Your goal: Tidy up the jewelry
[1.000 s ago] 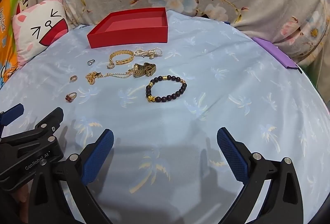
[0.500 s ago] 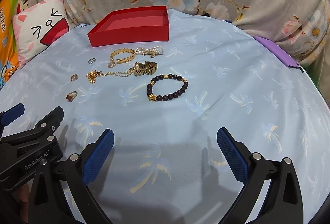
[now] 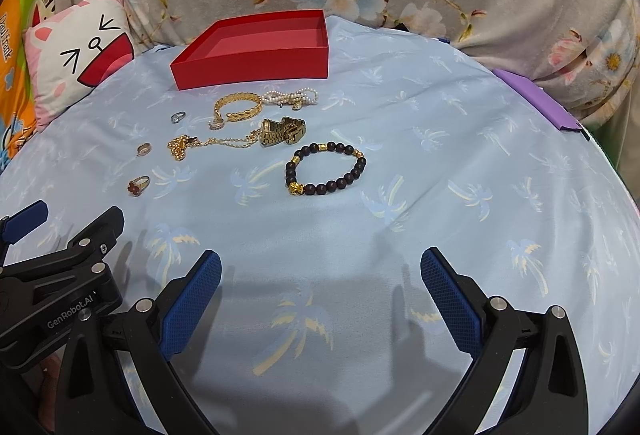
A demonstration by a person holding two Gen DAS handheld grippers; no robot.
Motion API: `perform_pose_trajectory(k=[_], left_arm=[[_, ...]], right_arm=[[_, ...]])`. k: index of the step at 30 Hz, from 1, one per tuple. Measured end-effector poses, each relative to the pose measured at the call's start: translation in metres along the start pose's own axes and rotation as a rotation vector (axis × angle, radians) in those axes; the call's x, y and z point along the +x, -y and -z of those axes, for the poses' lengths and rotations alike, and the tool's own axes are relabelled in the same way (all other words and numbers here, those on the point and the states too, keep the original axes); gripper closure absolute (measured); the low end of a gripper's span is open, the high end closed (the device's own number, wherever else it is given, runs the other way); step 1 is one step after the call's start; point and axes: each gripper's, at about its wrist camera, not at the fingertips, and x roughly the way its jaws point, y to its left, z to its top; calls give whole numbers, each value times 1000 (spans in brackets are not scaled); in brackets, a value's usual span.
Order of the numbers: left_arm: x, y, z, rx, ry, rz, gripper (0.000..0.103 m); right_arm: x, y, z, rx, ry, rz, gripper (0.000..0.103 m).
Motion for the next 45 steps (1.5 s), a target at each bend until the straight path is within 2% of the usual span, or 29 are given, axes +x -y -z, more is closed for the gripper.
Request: perform_pose_trajectory(k=[45], left_arm=[[4, -5, -2, -9, -10, 24, 6]], right_arm=[[4, 0, 2, 5, -8, -7, 5]])
